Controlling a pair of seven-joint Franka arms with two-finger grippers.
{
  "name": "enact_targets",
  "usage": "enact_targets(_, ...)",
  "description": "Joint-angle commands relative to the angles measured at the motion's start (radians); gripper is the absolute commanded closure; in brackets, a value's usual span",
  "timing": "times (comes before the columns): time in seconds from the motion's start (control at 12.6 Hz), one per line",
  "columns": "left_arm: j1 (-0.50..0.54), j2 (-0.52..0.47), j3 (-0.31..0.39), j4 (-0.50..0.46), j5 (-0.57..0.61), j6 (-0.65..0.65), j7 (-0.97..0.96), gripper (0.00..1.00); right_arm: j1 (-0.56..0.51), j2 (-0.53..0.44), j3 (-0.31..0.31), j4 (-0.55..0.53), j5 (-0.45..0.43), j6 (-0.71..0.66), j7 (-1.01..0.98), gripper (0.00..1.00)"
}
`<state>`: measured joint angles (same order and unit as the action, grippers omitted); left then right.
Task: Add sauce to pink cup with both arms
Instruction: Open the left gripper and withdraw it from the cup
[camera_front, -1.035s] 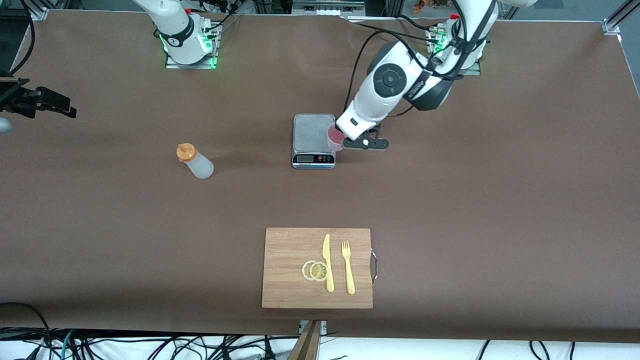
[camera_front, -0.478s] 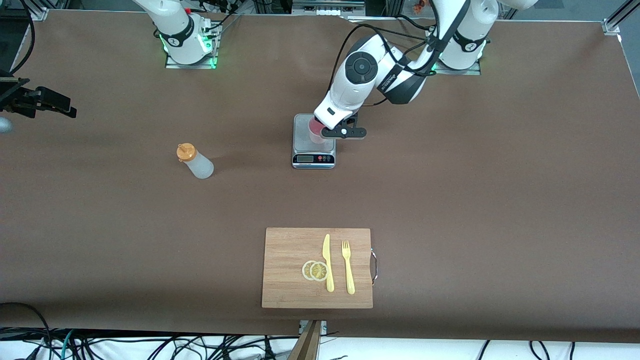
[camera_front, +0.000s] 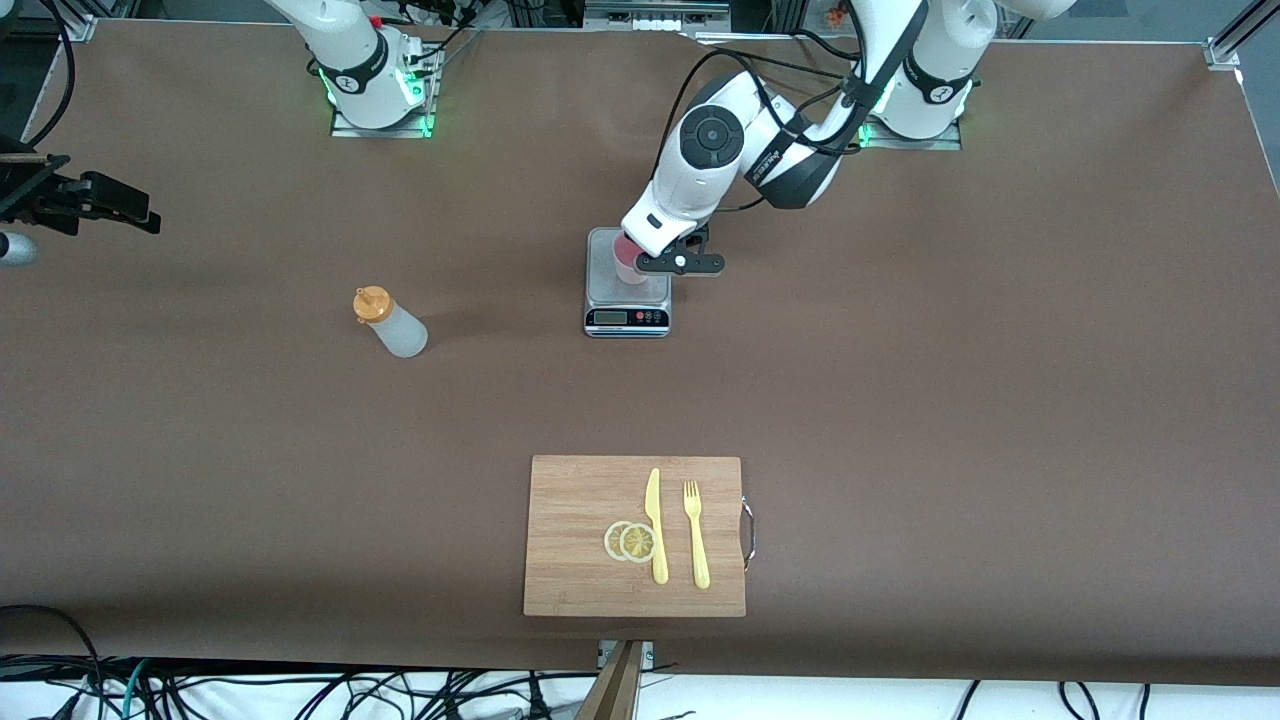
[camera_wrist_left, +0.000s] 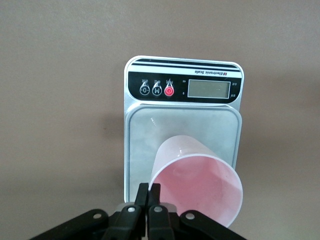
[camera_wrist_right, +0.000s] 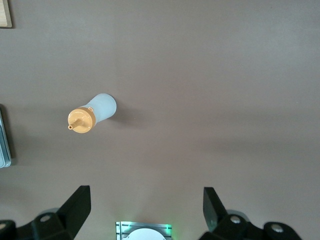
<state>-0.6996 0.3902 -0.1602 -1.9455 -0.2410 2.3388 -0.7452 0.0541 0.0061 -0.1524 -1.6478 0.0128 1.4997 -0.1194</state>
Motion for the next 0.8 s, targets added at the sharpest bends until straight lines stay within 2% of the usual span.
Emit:
enact_targets(0.0,-0.020,0.012,0.013,0.010,-0.006,0.008,-0.013,0.84,-0.002,0.003,0.001,0.017,0.012,-0.033,-0.012,0.01)
enact_targets(0.08,-0.017,0.012,0.013,0.011,-0.009,0.005,-0.016,0.43,-0.002,0.005,0.000,0.017,0.012,-0.033,-0.014,0.01)
enact_targets(0.24,-0.012,0.006,0.013,0.017,-0.017,-0.002,-0.017,0.09,-0.002,0.005,0.000,0.017,0.010,-0.033,-0.017,0.01)
enact_targets(0.32,-0.009,0.001,0.014,0.022,-0.018,-0.003,-0.017,0.01,0.000,0.005,0.000,0.017,0.010,-0.033,-0.017,0.01)
enact_targets(0.48,0.015,-0.022,0.019,0.033,-0.020,-0.035,-0.011,0.01,-0.002,0.005,0.000,0.016,0.012,-0.033,-0.017,0.01)
enact_targets(0.72,0.081,-0.033,0.025,0.181,-0.020,-0.243,-0.003,0.01,-0.002,0.011,0.002,0.016,0.012,-0.033,-0.020,0.01)
